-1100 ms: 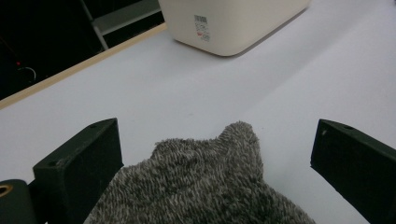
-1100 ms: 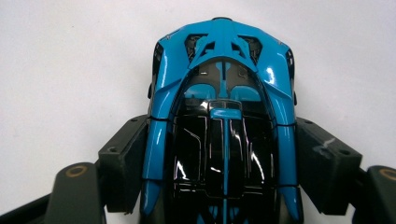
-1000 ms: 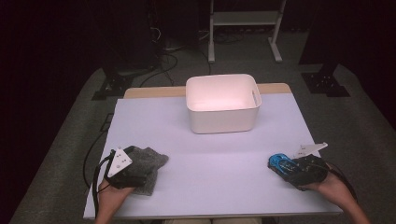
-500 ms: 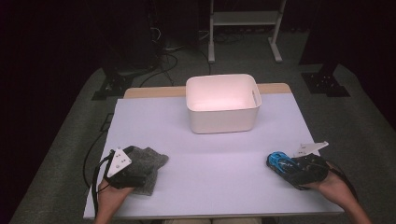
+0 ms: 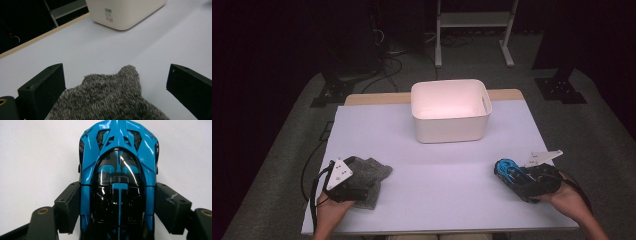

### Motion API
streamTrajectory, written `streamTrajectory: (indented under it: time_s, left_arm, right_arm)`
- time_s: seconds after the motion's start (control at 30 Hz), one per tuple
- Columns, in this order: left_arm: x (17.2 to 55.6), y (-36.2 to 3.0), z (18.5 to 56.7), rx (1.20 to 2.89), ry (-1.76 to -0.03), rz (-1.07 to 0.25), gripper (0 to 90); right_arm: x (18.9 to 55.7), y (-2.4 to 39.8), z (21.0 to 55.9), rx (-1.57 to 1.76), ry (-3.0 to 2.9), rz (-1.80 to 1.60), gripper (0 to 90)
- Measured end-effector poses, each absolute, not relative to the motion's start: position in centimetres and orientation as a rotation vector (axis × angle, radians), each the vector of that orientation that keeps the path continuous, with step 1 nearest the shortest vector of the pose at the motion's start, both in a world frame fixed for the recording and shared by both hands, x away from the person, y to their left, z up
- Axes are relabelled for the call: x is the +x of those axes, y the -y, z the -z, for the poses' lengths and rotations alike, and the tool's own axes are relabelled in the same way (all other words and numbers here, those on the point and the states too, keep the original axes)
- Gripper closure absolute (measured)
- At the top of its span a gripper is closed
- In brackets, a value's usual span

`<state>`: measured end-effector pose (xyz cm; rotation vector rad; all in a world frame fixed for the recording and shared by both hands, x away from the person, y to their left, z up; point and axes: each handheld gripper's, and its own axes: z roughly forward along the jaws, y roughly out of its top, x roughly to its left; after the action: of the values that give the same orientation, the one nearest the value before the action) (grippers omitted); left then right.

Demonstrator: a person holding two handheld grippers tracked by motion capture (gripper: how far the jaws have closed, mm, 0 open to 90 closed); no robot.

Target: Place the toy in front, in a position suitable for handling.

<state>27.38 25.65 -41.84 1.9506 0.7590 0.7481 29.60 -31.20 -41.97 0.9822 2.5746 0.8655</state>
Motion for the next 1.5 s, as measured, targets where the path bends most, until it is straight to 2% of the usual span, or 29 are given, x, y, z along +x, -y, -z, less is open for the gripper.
streamTrajectory:
  time_s: [0.33, 0.73, 1.03, 1.23, 1.5]
  left_arm:
    - [27.4, -25.6, 41.8, 1.950, -0.757, -0.748, 1.1]
    - [27.3, -25.7, 41.8, 1.944, -0.756, -0.751, 1.1]
    - [27.2, -25.7, 41.8, 1.939, -0.754, -0.754, 1.1]
    - [27.1, -25.8, 41.8, 1.936, -0.758, -0.753, 1.1]
    - [27.1, -26.0, 41.8, 1.932, -0.761, -0.750, 1.1]
  right_arm:
    - [29.1, 28.9, 39.6, 0.880, -2.573, -0.990, 26.8]
    - [29.6, 22.6, 37.3, 0.632, -2.677, -1.105, 26.8]
    - [30.6, 17.1, 38.2, 0.447, -2.787, -1.117, 26.7]
    - [31.5, 13.2, 40.4, 0.366, -2.871, -1.107, 26.7]
    - [32.2, 10.5, 42.6, 0.311, -2.936, -1.044, 26.7]
